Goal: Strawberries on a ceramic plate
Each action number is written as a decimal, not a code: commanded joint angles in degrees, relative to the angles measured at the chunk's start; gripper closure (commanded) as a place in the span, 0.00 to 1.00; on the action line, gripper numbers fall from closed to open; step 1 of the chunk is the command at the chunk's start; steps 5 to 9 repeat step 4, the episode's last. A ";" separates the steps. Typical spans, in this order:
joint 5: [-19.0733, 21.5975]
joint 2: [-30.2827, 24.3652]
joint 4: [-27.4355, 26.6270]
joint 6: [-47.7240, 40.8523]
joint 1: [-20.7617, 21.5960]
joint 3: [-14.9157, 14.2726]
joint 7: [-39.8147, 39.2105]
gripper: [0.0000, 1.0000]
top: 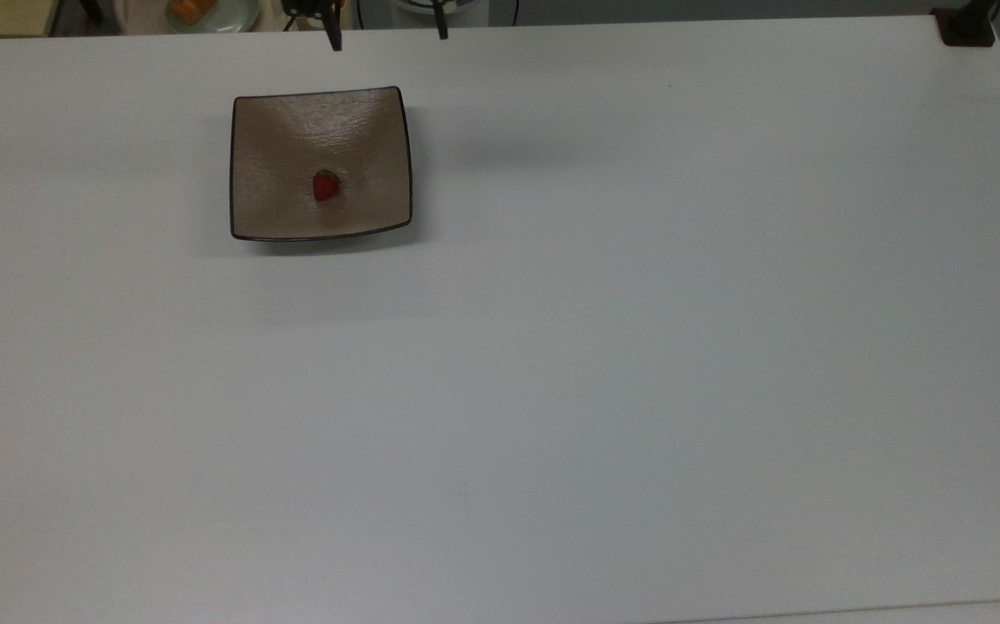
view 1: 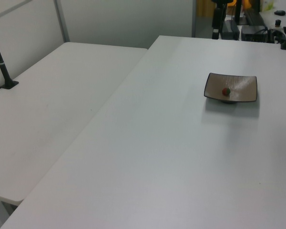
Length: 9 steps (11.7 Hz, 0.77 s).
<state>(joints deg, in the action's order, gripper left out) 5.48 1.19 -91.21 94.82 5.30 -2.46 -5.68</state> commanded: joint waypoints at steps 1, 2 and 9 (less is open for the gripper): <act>-0.20 -0.58 -0.46 1.60 -1.78 2.72 0.94 0.00; -0.90 -0.58 -0.46 1.60 -1.69 2.81 0.94 0.00; -1.52 -0.49 -0.46 1.60 -1.69 2.81 0.94 0.00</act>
